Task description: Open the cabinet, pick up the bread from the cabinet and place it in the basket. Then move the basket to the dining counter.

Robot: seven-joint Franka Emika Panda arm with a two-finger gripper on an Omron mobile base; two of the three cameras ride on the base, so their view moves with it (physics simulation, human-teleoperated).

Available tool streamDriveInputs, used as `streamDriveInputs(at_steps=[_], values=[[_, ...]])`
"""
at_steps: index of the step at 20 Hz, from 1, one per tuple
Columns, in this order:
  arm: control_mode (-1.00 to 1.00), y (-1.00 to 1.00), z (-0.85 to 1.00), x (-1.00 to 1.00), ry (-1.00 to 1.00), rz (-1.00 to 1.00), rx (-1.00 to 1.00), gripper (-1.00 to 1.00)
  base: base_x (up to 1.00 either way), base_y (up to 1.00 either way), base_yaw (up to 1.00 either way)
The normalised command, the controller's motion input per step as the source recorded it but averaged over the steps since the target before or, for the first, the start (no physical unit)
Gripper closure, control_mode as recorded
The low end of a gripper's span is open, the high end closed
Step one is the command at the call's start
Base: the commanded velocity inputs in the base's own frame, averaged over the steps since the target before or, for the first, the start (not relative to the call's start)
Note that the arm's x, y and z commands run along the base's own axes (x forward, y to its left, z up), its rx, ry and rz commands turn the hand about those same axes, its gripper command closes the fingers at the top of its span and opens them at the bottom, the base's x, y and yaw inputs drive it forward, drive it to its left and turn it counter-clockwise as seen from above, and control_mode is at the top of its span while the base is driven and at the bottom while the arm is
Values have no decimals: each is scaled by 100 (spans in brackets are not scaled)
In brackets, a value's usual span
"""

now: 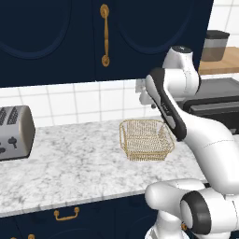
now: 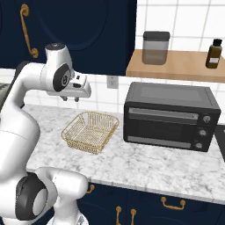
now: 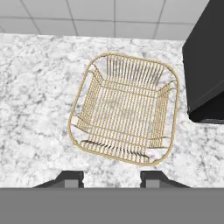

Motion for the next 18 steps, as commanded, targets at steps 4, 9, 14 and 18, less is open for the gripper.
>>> streamDriveInputs(at_steps=[4,9,14,18], values=[[-100,0,0,-32,-2,1,0,-100,0,0,0],[-100,36,24,-82,-51,9,0,-100,0,0,0],[-100,93,81,-19,-42,1,0,-100,0,0,0],[-100,91,83,3,-36,0,4,-100,0,0,0]])
